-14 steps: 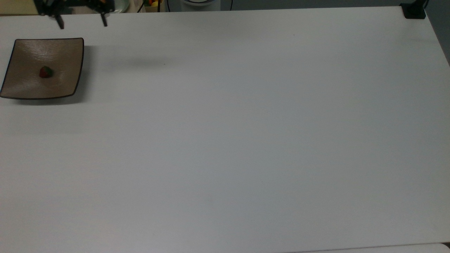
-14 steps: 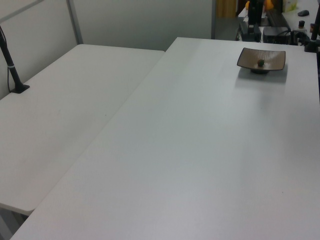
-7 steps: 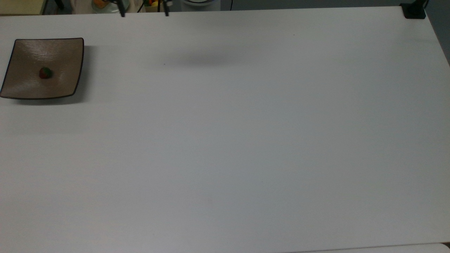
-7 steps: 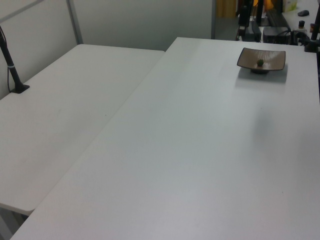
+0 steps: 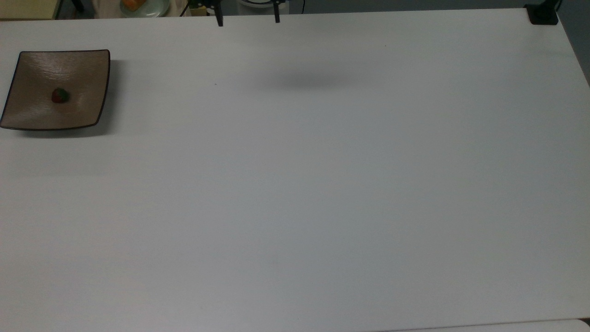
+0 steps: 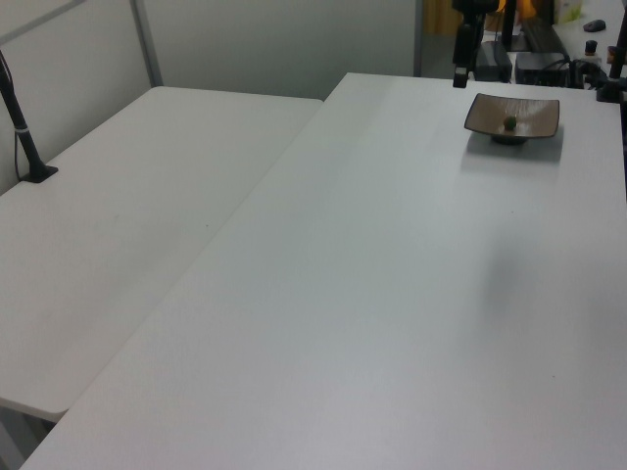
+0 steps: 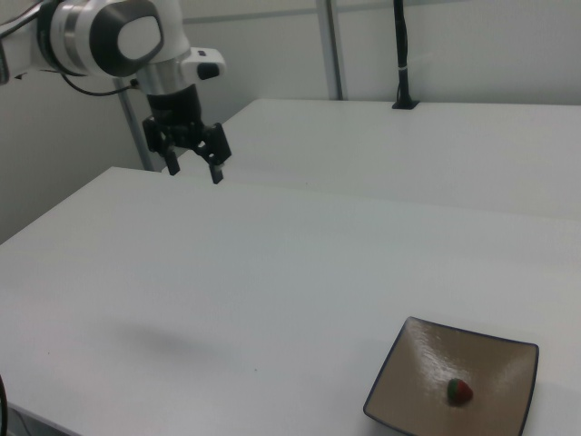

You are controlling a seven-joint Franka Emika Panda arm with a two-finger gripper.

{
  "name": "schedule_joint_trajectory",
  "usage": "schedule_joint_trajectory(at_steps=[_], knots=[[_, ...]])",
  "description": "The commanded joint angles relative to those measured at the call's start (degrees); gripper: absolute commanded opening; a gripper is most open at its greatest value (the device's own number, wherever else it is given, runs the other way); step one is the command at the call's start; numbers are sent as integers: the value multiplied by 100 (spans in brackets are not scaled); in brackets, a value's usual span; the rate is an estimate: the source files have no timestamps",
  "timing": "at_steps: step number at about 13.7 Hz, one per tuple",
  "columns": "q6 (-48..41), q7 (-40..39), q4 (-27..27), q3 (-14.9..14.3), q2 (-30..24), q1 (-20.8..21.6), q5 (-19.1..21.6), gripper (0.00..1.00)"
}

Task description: Strawberries on a ceramic plate

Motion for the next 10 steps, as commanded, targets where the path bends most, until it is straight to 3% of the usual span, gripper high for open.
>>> schedule_joint_trajectory(at_steps=[1, 10], knots=[[7, 173, -186, 103, -135, 35, 80, 100], [157, 172, -177, 103, -100, 44, 80, 100]])
